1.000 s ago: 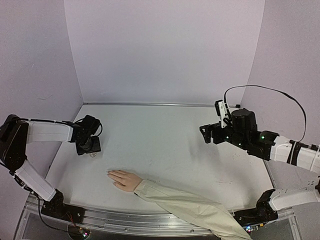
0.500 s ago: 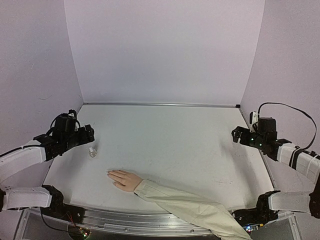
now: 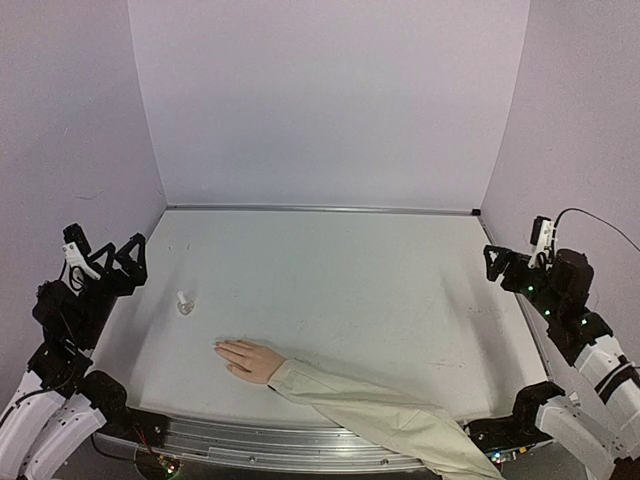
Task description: Paint the nails
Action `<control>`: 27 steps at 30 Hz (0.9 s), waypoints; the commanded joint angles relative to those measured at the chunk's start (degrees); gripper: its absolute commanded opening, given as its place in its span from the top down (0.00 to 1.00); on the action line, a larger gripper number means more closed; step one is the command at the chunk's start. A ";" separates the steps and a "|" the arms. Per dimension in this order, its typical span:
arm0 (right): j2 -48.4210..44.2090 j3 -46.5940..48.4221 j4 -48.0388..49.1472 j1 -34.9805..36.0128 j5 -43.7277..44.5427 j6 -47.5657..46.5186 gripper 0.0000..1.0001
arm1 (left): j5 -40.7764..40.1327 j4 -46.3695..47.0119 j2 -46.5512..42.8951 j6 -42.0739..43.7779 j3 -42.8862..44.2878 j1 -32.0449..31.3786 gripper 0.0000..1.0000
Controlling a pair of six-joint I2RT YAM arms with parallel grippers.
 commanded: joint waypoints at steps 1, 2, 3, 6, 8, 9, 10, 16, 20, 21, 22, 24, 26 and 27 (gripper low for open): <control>-6.54 -2.74 2.65 0.08 0.24 2.45 0.02 | 1.74 3.98 -7.36 1.72 -3.49 0.28 0.01; -8.44 -3.60 2.97 0.09 -0.56 2.70 0.02 | 1.60 4.03 -9.32 1.42 -4.47 0.23 0.01; -10.38 -4.46 3.33 0.09 -1.60 3.01 0.02 | 1.31 4.07 -10.79 1.18 -5.40 0.27 0.01; -16.54 -6.59 3.14 0.09 -3.77 4.28 0.02 | 0.32 4.11 -16.35 0.85 -7.78 0.23 0.01; -20.67 -7.82 2.61 0.09 -4.87 5.18 0.02 | -0.15 3.99 -18.13 0.89 -8.79 0.25 0.01; -22.41 -8.32 2.12 0.08 -5.06 5.79 0.02 | -0.01 4.00 -18.15 0.86 -9.04 0.28 0.01; -24.26 -8.81 1.65 0.09 -5.11 6.28 0.02 | 0.33 3.99 -17.67 0.66 -9.21 0.26 0.01; -31.24 -13.78 -0.41 0.08 -6.33 9.64 0.02 | 2.30 4.01 -15.14 -0.96 -10.06 0.26 0.00; -33.71 -17.93 -0.15 0.09 -6.71 12.20 0.02 | 1.91 3.99 -16.35 -1.20 -11.66 0.28 0.01; -33.59 -18.26 -0.21 0.09 -6.15 12.61 0.02 | 1.85 3.99 -16.62 -1.18 -11.89 0.28 0.01; -33.66 -18.15 -0.25 0.09 -5.62 12.65 0.02 | 1.76 3.92 -16.85 -1.24 -12.18 0.22 0.01; -33.72 -18.31 -0.38 0.09 -3.89 13.34 0.02 | 1.83 3.98 -16.91 -1.39 -12.56 0.24 0.01; -33.78 -18.50 -0.35 0.09 -3.92 13.55 0.02 | 1.58 4.05 -16.74 -1.67 -12.89 0.24 0.01; -33.80 -18.50 -0.35 0.09 -3.88 13.64 0.02 | 1.32 4.07 -16.64 -1.82 -12.99 0.27 0.01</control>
